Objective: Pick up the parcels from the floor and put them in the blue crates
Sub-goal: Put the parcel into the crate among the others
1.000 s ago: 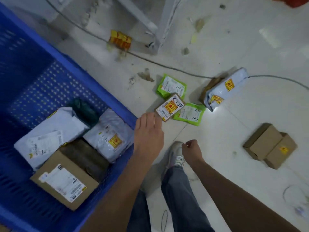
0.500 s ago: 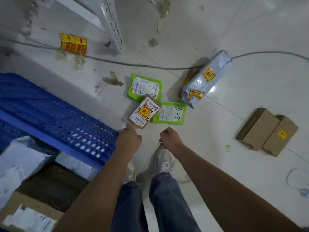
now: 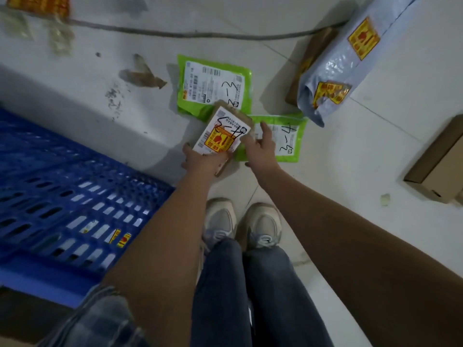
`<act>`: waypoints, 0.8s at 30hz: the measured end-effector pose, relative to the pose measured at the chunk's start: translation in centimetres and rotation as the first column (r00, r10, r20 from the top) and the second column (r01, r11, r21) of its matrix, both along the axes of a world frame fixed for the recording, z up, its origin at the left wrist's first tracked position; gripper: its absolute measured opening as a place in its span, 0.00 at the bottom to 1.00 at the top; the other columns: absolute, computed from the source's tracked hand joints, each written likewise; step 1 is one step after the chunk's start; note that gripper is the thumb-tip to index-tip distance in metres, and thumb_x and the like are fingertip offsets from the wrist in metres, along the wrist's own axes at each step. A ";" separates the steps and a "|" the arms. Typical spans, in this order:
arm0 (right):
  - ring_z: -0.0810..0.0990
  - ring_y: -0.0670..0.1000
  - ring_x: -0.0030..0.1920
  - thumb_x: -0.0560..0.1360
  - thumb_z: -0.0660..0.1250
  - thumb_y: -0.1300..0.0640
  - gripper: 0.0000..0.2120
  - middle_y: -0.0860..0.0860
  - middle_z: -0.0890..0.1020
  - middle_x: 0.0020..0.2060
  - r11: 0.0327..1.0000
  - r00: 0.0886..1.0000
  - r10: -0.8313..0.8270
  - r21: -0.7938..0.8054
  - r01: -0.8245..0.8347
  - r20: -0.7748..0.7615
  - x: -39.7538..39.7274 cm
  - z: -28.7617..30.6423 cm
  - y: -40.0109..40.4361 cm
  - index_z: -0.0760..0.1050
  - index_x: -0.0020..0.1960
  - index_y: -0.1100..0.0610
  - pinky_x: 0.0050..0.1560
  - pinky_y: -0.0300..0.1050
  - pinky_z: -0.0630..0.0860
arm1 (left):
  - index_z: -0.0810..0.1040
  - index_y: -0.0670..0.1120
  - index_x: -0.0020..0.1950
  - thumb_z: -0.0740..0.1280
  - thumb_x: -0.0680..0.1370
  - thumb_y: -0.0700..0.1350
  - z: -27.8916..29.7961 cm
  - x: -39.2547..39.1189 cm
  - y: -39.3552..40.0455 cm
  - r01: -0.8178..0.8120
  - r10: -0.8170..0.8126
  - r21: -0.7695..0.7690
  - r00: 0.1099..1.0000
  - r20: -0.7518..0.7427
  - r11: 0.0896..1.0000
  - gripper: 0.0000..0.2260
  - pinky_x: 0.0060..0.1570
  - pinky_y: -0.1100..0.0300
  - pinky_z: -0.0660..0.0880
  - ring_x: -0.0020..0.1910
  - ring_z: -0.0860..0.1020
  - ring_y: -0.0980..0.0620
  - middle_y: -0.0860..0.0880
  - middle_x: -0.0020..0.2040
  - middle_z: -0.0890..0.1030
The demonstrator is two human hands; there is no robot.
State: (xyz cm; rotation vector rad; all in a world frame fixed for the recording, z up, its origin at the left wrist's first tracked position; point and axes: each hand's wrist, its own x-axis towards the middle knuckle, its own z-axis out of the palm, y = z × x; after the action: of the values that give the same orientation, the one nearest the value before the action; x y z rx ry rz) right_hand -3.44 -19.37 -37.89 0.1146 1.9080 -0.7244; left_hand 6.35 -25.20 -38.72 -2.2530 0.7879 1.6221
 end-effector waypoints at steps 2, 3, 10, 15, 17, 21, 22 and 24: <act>0.65 0.53 0.66 0.76 0.63 0.53 0.27 0.56 0.61 0.69 0.979 0.979 0.202 -0.014 -0.202 -0.008 -0.3 0.6 -0.3 0.60 0.74 0.52 0.66 0.46 0.65 | 0.49 0.50 0.77 0.77 0.67 0.45 0.1 0.3 0.5 -0.107 0.106 -0.032 0.994 -0.011 0.994 0.48 0.60 0.46 0.75 0.66 0.71 0.41 0.41 0.72 0.64; 0.63 0.53 0.68 0.77 0.62 0.56 0.23 0.56 0.62 0.69 0.949 0.949 0.314 -0.025 -0.314 -0.018 -0.3 0.9 -0.4 0.65 0.71 0.55 0.67 0.44 0.62 | 0.51 0.48 0.77 0.76 0.67 0.45 0.3 0.3 0.7 -0.136 0.136 -0.059 0.991 -0.006 0.989 0.46 0.60 0.46 0.75 0.65 0.71 0.42 0.42 0.71 0.65; 0.74 0.52 0.53 0.77 0.59 0.55 0.08 0.56 0.76 0.51 0.983 0.975 0.180 -0.048 -0.175 0.130 1.7 5.3 -0.7 0.75 0.42 0.53 0.56 0.46 0.69 | 0.73 0.41 0.66 0.66 0.75 0.49 4.4 -2.4 1.5 -0.005 -0.001 -0.134 0.999 -0.039 0.991 0.21 0.46 0.55 0.74 0.58 0.77 0.40 0.40 0.62 0.75; 0.74 0.55 0.50 0.69 0.55 0.47 0.16 0.56 0.76 0.46 0.982 0.980 0.184 0.025 -0.186 0.072 2.4 4.3 -1.4 0.75 0.46 0.56 0.52 0.49 0.69 | 0.69 0.37 0.66 0.68 0.74 0.48 4.7 -3.0 1.0 0.051 -0.051 -0.147 0.999 0.005 0.988 0.24 0.60 0.50 0.74 0.61 0.75 0.39 0.39 0.65 0.72; 0.75 0.59 0.57 0.72 0.57 0.48 0.21 0.59 0.78 0.52 0.970 0.969 0.233 0.095 -0.226 -0.079 2.2 3.5 -1.6 0.75 0.56 0.62 0.59 0.52 0.71 | 0.72 0.36 0.64 0.71 0.72 0.48 3.8 -2.5 0.8 0.076 -0.081 -0.184 0.996 -0.023 0.980 0.25 0.55 0.52 0.76 0.58 0.78 0.40 0.40 0.62 0.75; 0.71 0.59 0.64 0.77 0.59 0.52 0.23 0.59 0.71 0.63 0.968 0.970 0.224 0.137 -0.209 -0.098 0.9 2.2 -1.5 0.67 0.66 0.64 0.66 0.52 0.68 | 0.74 0.35 0.61 0.73 0.71 0.45 2.2 -2.1 0.7 0.028 -0.053 -0.181 0.989 -0.138 0.983 0.23 0.27 0.71 0.73 0.45 0.79 0.47 0.41 0.55 0.80; 0.72 0.59 0.62 0.77 0.58 0.52 0.20 0.57 0.72 0.61 0.969 0.973 0.228 0.104 -0.223 -0.042 0.5 2.0 -1.4 0.68 0.65 0.62 0.65 0.48 0.70 | 0.73 0.35 0.60 0.74 0.70 0.44 1.9 -2.0 0.8 -0.005 -0.025 -0.181 0.986 -0.164 0.983 0.23 0.22 0.73 0.71 0.42 0.78 0.49 0.41 0.54 0.80; 0.75 0.53 0.53 0.79 0.56 0.53 0.17 0.56 0.75 0.55 0.984 0.983 0.171 0.044 -0.174 0.061 0.1 2.2 -1.0 0.68 0.63 0.61 0.53 0.36 0.72 | 0.67 0.38 0.54 0.75 0.69 0.42 2.3 -1.8 1.1 -0.033 -0.009 -0.252 0.986 -0.166 0.967 0.21 0.27 0.70 0.73 0.41 0.75 0.52 0.46 0.50 0.77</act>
State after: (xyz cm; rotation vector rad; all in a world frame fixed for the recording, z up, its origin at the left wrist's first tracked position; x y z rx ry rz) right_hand -3.34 -20.42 -35.66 0.0001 1.8553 -0.5512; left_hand 4.59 -24.08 -36.47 -2.3136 1.0822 1.8254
